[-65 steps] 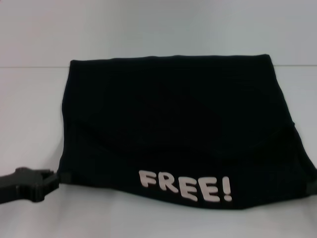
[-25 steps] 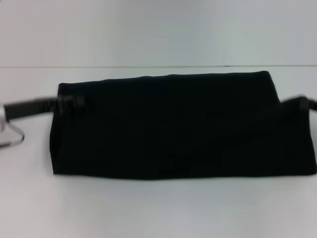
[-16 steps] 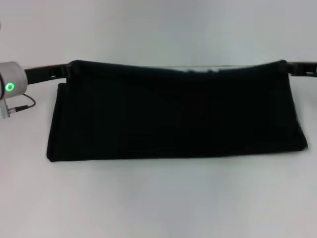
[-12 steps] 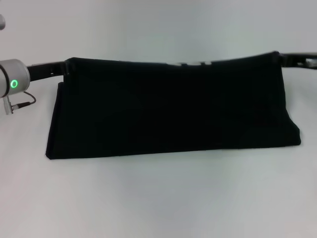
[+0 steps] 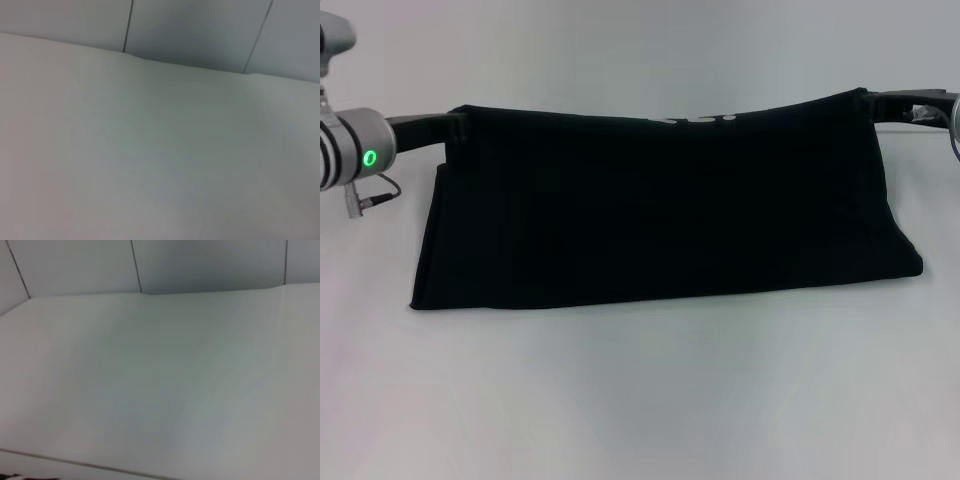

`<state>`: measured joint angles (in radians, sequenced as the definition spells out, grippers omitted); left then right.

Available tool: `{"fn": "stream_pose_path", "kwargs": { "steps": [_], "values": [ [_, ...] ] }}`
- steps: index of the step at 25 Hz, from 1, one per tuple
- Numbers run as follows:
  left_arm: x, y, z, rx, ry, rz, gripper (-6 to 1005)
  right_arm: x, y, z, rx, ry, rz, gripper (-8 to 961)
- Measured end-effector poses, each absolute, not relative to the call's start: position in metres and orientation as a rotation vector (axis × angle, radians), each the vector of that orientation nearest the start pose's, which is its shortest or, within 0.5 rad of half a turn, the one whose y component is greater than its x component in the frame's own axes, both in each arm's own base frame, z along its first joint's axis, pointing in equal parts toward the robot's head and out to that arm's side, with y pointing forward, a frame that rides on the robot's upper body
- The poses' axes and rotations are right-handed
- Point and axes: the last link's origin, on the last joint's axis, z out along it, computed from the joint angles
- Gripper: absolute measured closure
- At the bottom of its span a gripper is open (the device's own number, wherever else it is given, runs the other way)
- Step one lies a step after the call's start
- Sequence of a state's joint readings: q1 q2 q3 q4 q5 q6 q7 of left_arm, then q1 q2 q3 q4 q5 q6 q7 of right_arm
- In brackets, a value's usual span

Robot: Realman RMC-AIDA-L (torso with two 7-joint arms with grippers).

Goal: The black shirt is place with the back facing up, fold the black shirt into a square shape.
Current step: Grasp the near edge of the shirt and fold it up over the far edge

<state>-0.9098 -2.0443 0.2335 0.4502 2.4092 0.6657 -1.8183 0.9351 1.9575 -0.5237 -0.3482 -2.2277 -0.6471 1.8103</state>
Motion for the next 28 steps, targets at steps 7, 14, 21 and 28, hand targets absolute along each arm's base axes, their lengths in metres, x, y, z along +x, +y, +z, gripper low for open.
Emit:
{"fn": "stream_pose_path", "kwargs": {
  "steps": [7,14,21,28],
  "values": [
    [-0.269,0.476,0.024,-1.876,-1.100,-0.368,945,0.251,0.490,0.034,-2.002,0.990,0.362,918],
    [-0.267,0.478,0.025,-1.853,-1.108,-0.392,942,0.249,0.492,0.029,-1.992,0.954,0.332,919],
    [-0.268,0.477,0.024,-1.854,-1.110,-0.393,940,0.246,0.497,0.030,-1.965,0.920,0.333,917],
    [-0.268,0.478,0.025,-1.842,-1.113,-0.398,937,0.246,0.496,0.028,-1.970,0.923,0.335,918]
  ]
}}
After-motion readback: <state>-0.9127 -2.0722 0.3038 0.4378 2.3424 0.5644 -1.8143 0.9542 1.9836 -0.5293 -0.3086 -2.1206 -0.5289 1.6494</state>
